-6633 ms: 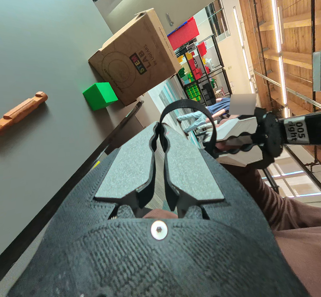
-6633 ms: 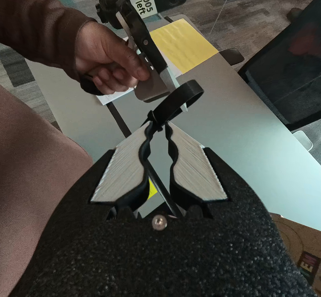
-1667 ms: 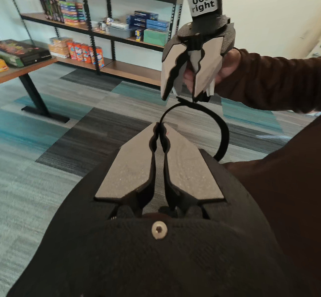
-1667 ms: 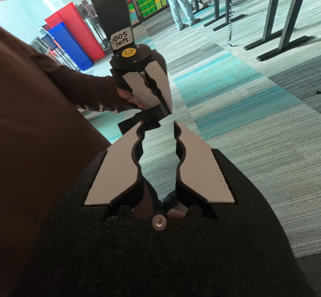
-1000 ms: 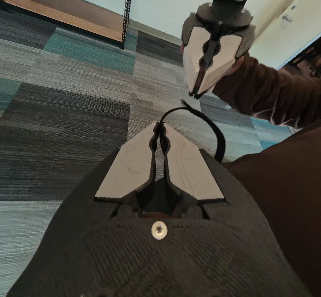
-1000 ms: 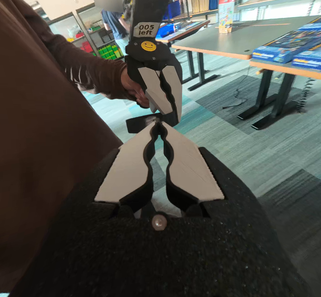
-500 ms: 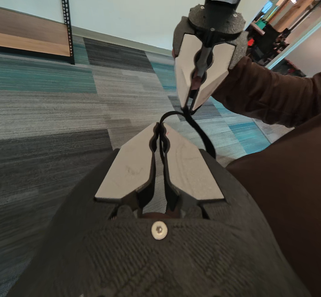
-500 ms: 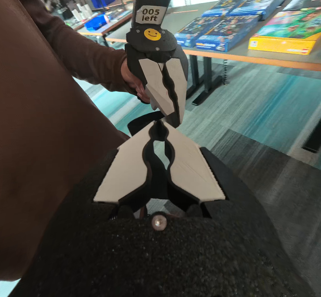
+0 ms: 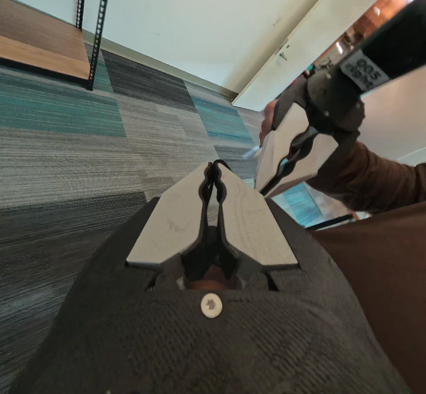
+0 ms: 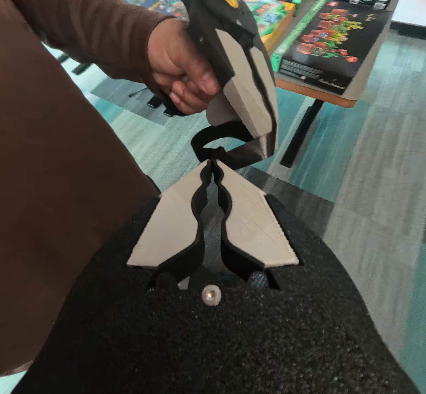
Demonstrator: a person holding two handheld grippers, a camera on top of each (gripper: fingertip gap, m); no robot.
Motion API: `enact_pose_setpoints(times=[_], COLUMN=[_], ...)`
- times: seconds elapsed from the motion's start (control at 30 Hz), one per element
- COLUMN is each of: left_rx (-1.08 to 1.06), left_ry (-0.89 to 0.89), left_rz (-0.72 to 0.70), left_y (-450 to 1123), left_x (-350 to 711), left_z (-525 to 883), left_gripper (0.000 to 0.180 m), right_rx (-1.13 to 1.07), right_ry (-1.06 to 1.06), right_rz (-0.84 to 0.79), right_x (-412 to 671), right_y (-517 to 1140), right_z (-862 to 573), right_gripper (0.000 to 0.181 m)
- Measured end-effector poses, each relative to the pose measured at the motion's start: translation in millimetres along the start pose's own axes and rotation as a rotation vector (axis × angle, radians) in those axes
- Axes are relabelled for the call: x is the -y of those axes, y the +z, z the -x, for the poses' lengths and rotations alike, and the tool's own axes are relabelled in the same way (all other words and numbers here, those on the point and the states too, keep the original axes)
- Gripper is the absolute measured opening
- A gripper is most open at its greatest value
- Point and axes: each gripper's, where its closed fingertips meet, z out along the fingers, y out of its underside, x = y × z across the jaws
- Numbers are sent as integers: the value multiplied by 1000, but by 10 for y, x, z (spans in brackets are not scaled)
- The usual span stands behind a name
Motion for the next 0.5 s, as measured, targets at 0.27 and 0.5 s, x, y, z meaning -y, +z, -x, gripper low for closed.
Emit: enact_pose_setpoints(times=[0.27,0.5], left_rx=[-21,198], left_ry=[-113,2], left_rz=[13,202], left_y=[894,1403], left_x=[923,2144], left_z=[1490,2630], left_gripper=[0,25], right_rx=[-94,12], right_ry=[138,272], right_rz=[-222,-206], right_x=[-104,49], right_y=[-365,-860], right_z=[-2214,-4098], right_gripper=[0,0])
